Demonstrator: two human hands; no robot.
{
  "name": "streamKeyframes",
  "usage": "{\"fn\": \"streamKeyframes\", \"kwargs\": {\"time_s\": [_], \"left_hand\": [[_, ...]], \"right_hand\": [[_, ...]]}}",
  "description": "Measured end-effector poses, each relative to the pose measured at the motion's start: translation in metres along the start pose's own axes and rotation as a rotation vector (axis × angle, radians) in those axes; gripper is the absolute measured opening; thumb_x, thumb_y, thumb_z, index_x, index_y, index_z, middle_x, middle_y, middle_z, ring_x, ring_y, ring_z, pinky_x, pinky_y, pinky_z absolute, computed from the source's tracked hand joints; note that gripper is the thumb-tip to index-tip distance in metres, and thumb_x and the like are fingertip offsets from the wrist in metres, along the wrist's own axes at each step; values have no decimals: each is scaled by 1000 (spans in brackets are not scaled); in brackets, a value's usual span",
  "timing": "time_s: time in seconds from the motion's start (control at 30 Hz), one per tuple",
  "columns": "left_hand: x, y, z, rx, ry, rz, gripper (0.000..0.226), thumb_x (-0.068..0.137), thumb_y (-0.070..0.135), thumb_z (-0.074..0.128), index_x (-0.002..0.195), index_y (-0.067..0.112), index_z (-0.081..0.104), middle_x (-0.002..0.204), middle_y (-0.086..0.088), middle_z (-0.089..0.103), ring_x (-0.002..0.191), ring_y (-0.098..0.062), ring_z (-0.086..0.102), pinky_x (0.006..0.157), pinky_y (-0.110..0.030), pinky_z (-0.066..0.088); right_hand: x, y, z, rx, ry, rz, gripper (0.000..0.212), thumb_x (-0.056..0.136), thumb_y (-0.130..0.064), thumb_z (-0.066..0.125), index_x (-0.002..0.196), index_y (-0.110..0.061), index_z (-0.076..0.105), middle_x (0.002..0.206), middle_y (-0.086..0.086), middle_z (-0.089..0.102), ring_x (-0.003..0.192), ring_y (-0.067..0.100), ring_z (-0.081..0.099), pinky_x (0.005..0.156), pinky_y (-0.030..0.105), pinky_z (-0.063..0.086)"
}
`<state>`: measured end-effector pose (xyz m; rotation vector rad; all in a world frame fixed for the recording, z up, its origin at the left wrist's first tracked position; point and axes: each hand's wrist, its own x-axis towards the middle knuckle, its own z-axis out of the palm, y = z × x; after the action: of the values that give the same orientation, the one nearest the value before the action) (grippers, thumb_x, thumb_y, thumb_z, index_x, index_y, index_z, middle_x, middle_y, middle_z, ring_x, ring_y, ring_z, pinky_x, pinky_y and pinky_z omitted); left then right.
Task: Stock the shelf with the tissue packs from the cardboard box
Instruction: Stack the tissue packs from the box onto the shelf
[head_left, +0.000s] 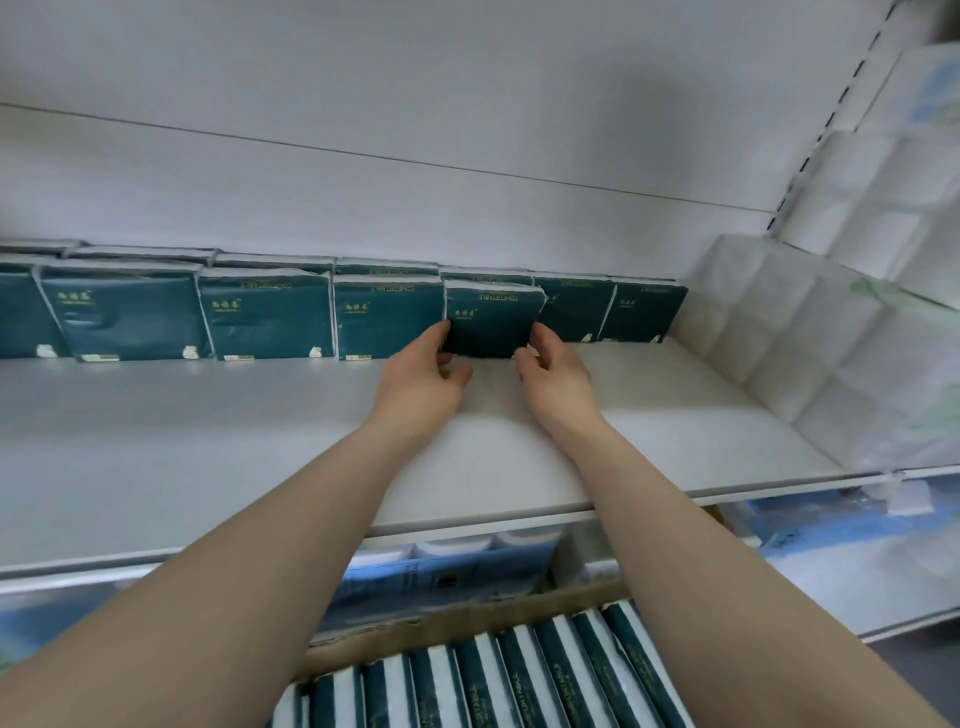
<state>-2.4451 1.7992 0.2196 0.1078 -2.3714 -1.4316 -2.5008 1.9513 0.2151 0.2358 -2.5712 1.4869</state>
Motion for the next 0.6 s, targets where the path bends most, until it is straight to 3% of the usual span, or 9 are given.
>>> {"fn": "streamKeyframes", "kwargs": {"time_s": [0.17,0.3,0.43,0.6], "left_hand": [[3,-3,1,42,18,-12,54,92,16,58,144,16,44,131,-4,58,114,-16,57,93,-20,38],[0,-1,-1,42,44,-15,49,92,13,57,140,15,49,132,-5,58,114,-17,58,95,-21,39],[-14,9,-6,64,38,37,43,92,9,55,134,15,56,129,-6,60,112,-17,59,94,-21,40],[-58,29,-10,92,-16,95,36,92,9,57,128,15,61,126,-4,63,108,-16,60,96,-27,45]], "right_hand": [[7,3,2,-120,-60,-8,47,100,-33,40,146,-24,44,136,3,60,112,20,56,95,30,43],[1,-3,-6,-40,-71,27,50,96,-36,42,144,-23,45,121,2,61,98,17,53,91,30,42],[-28,-16,-31,47,-104,63,53,102,-26,46,153,-21,33,149,1,45,127,23,53,111,43,41],[-84,-36,-71,-1,-118,-4,49,103,-23,47,151,-22,37,152,-2,44,130,18,51,112,41,42]]}}
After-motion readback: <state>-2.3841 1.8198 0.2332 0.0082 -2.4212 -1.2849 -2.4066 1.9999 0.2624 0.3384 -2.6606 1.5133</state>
